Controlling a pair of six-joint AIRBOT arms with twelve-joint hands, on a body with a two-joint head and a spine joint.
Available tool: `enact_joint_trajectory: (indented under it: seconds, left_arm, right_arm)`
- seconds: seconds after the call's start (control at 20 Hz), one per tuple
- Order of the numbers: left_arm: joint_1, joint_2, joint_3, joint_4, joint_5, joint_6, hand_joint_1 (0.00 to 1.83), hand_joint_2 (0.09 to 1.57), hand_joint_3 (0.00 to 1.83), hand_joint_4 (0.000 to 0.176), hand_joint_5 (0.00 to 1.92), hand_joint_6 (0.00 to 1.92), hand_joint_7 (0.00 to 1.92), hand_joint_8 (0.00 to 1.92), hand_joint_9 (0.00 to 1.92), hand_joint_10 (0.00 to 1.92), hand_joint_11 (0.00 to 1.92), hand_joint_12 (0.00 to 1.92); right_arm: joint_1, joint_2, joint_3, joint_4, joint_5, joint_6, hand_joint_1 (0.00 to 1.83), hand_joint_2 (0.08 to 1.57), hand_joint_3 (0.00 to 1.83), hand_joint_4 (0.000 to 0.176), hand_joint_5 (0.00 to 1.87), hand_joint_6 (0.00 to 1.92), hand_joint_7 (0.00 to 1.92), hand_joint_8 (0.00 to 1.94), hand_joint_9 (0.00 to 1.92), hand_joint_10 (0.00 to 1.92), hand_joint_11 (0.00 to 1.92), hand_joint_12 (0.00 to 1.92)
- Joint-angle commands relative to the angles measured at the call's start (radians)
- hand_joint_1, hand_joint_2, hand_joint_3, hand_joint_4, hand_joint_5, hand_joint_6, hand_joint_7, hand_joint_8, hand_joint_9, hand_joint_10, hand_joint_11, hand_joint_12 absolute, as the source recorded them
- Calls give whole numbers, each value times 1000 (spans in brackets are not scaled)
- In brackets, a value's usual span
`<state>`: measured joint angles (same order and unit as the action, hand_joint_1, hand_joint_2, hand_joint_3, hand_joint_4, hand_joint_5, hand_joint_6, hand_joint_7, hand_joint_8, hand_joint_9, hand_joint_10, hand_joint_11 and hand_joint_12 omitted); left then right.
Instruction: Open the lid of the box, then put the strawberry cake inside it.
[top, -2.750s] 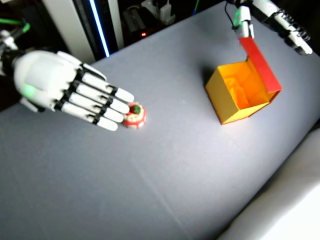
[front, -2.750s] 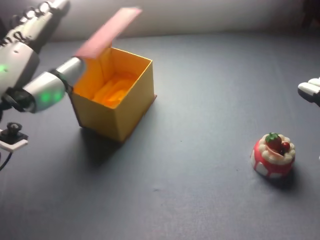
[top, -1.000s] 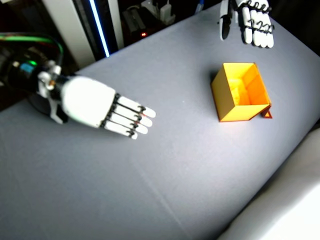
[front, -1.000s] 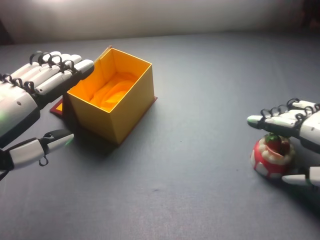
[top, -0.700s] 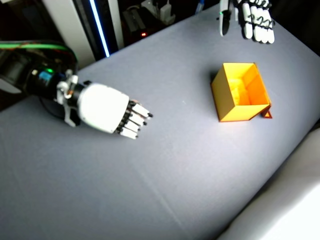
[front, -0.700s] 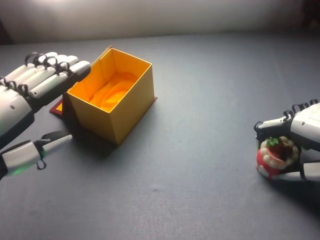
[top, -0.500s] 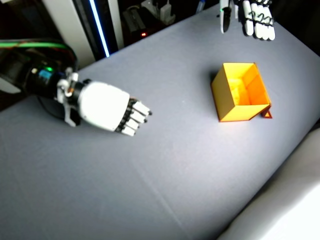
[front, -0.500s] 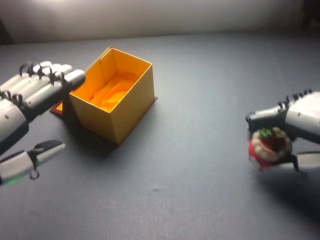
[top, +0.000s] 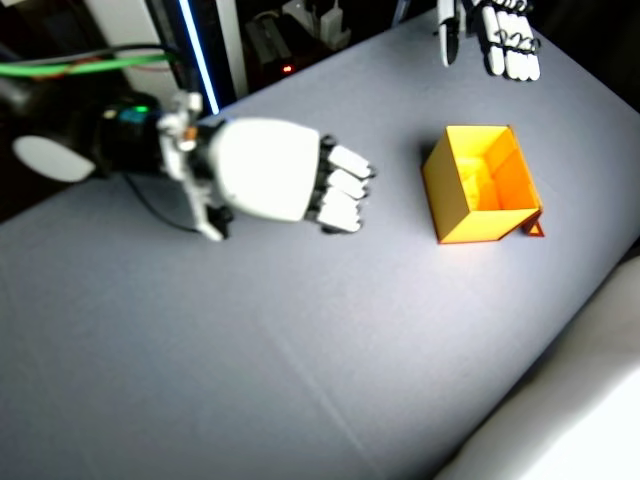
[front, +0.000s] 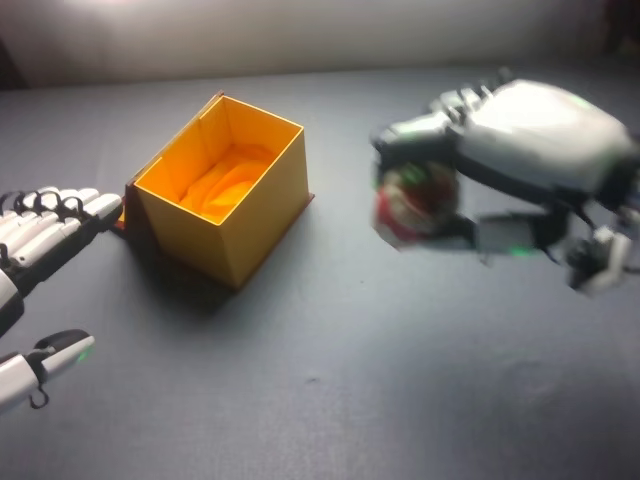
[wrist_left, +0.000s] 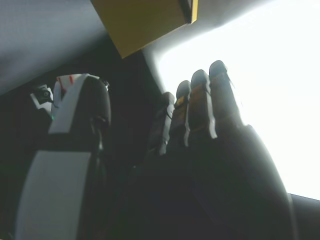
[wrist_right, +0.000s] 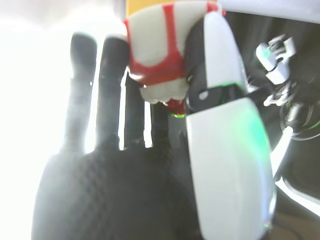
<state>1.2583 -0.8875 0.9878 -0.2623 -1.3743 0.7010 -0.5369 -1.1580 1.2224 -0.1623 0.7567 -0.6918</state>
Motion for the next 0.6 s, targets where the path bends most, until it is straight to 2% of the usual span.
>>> enact_joint_trajectory:
  seconds: [0.0, 0.05, 0.1, 0.15, 0.2, 0.25, 0.3, 0.35, 0.4, 0.45, 0.5, 0.55]
  left_arm:
    - [0, -5, 3, -16, -139, -5, 892, 1381, 4, 4, 0, 0, 0, 0, 0, 0, 0, 0]
    - [4, -11, 3, -23, -136, -5, 903, 1376, 1, 13, 0, 0, 0, 0, 0, 0, 0, 0]
    - [9, -14, 3, -27, -134, -7, 907, 1375, 0, 19, 0, 0, 0, 0, 0, 0, 0, 0]
    - [17, -18, 3, -32, -133, -10, 879, 1374, 0, 48, 0, 0, 0, 0, 0, 0, 0, 0]
    - [27, -24, 3, -40, -134, -17, 882, 1372, 0, 57, 0, 0, 0, 0, 0, 0, 0, 0]
    - [31, -28, 3, -43, -133, -18, 882, 1372, 0, 57, 0, 0, 0, 0, 0, 0, 0, 0]
    - [34, -33, 3, -47, -132, -20, 868, 1372, 0, 65, 0, 0, 0, 0, 0, 0, 0, 0]
    - [35, -39, 5, -49, -128, -22, 864, 1373, 0, 59, 0, 0, 0, 0, 0, 0, 0, 0]
    - [35, -43, 7, -49, -122, -24, 853, 1373, 0, 62, 0, 0, 0, 0, 0, 0, 0, 0]
    - [35, -47, 9, -50, -118, -28, 838, 1370, 0, 72, 0, 0, 0, 0, 0, 0, 0, 0]
    - [35, -50, 12, -50, -116, -31, 861, 1368, 0, 53, 0, 0, 0, 0, 0, 0, 0, 0]
    - [35, -53, 14, -50, -113, -33, 892, 1369, 0, 47, 0, 0, 0, 0, 0, 0, 0, 0]
  right_arm:
    - [25, -11, 10, 8, 123, 6, 1129, 1278, 6, 6, 673, 1401, 701, 1486, 455, 1310, 54, 1882]
    - [50, -37, 29, -1, 110, 6, 1138, 1257, 2, 11, 686, 1403, 769, 1366, 661, 1120, 336, 1727]
    - [71, -58, 47, -10, 95, 6, 1177, 1224, 0, 0, 720, 1289, 862, 1293, 849, 1099, 624, 1633]
    - [96, -80, 65, -21, 82, 6, 1224, 1206, 0, 0, 769, 1087, 882, 1407, 1075, 1399, 1006, 1728]
    - [128, -99, 85, -43, 63, 5, 1248, 1217, 1, 0, 749, 1048, 839, 1480, 1121, 1592, 1116, 1815]
    - [146, -112, 96, -53, 52, 4, 1248, 1217, 1, 0, 749, 1048, 839, 1480, 1121, 1592, 1116, 1815]
    - [165, -131, 110, -62, 41, 4, 1217, 1248, 4, 0, 702, 1119, 797, 1586, 1095, 1680, 1117, 1866]
    - [180, -150, 124, -63, 31, 3, 1220, 1232, 0, 0, 747, 1053, 821, 1548, 1069, 1671, 1092, 1836]
    - [194, -169, 140, -68, 21, 3, 1235, 1201, 0, 0, 792, 993, 881, 1438, 1052, 1512, 1032, 1726]
    - [213, -193, 157, -74, 3, 1, 1212, 1205, 2, 0, 809, 1041, 834, 1439, 826, 1316, 738, 1682]
    - [227, -211, 170, -77, -12, -1, 1207, 1212, 0, 0, 815, 1045, 808, 1465, 766, 1224, 646, 1661]
    - [236, -224, 179, -77, -25, -5, 1215, 1188, 0, 0, 853, 1011, 861, 1366, 856, 1061, 713, 1519]
